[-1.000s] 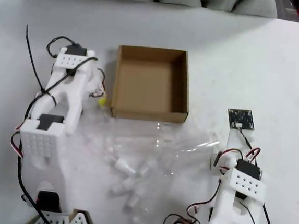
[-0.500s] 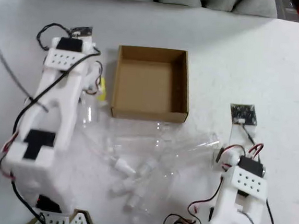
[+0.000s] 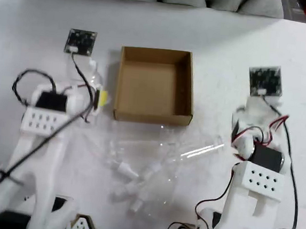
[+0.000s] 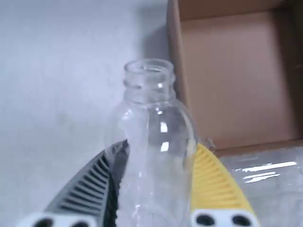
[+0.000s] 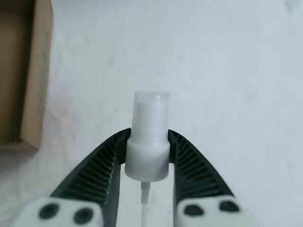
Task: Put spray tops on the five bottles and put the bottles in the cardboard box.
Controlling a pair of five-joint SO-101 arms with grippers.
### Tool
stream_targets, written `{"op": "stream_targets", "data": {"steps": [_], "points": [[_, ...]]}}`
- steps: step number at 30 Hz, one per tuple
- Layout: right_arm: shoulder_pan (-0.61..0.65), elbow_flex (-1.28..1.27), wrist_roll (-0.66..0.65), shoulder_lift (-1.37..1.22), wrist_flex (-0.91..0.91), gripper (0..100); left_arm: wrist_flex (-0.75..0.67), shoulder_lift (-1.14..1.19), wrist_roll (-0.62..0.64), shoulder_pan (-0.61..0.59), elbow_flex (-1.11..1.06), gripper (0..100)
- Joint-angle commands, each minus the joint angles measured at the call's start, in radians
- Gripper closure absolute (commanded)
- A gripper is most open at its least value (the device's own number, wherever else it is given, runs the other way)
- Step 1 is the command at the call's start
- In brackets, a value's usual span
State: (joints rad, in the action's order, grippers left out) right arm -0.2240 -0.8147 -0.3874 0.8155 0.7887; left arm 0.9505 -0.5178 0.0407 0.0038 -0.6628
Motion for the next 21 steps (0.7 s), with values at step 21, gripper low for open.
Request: {"op": "stream_targets", "data": {"steps": [21], "points": [[0.492, 0.382, 0.516, 0.34, -0.265, 98.3, -0.671, -0.845, -0.219, 0.412, -0.651, 98]]}}
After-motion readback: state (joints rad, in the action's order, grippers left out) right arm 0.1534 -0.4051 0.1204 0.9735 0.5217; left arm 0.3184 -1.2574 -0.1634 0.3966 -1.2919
